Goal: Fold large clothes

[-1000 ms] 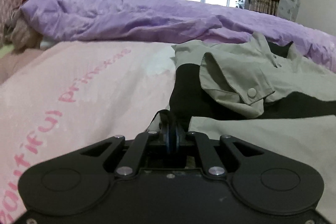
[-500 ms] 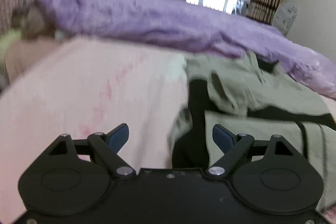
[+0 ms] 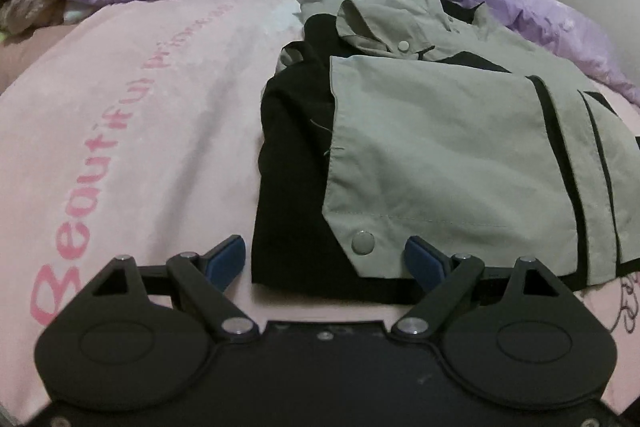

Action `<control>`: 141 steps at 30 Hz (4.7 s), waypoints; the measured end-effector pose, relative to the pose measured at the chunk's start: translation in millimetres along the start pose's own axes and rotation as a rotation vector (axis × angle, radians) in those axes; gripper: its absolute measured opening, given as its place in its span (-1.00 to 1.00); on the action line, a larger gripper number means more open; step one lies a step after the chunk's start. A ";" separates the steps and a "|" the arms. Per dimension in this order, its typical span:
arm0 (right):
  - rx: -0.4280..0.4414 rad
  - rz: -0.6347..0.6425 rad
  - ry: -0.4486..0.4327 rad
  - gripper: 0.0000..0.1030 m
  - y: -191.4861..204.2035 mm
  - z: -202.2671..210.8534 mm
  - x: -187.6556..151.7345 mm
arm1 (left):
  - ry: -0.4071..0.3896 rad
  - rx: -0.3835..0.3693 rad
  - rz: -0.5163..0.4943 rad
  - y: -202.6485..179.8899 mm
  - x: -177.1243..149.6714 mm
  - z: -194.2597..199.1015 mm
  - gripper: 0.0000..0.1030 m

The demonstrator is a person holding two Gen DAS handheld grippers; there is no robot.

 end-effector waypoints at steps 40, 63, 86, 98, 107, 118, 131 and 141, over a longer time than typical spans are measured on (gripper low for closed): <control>0.131 -0.063 0.036 -0.11 20.4 -15.0 3.2 | -0.012 -0.147 -0.054 -23.2 8.1 -11.8 0.91; 0.092 0.055 -0.063 -0.86 48.0 33.7 20.3 | -0.071 -0.040 0.034 -7.1 40.2 6.9 -0.64; 0.004 0.026 -0.070 -0.88 31.2 32.5 -3.7 | -0.053 -0.002 0.107 -2.2 5.2 24.6 -0.71; -0.004 0.045 -0.088 -0.89 51.3 -1.3 19.8 | -0.067 0.065 0.042 1.2 38.4 -7.6 -0.77; 0.118 -0.020 -0.119 -0.90 37.5 17.4 18.4 | -0.107 0.040 0.123 10.4 41.1 9.4 -0.79; 0.257 -0.001 -0.296 -0.90 98.3 33.4 101.9 | -0.311 0.041 0.041 -6.8 155.6 13.6 -0.82; 0.215 -0.118 -0.353 -0.89 137.7 -94.9 208.1 | -0.377 0.119 0.094 23.7 264.0 -94.1 -0.83; 0.317 -0.241 -0.343 0.66 125.4 -178.7 219.6 | -0.419 0.137 0.077 43.3 279.7 -159.9 0.34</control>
Point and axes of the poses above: each gripper's, at about its wrist camera, not at the fingertips, and z roughly against the way its jaws point, y to its left, x to its top, the point moved 7 cm from there along -z, roughly the way its jaws point, and after that the axes turned 10 degrees about -z, right-handed, at the moved point
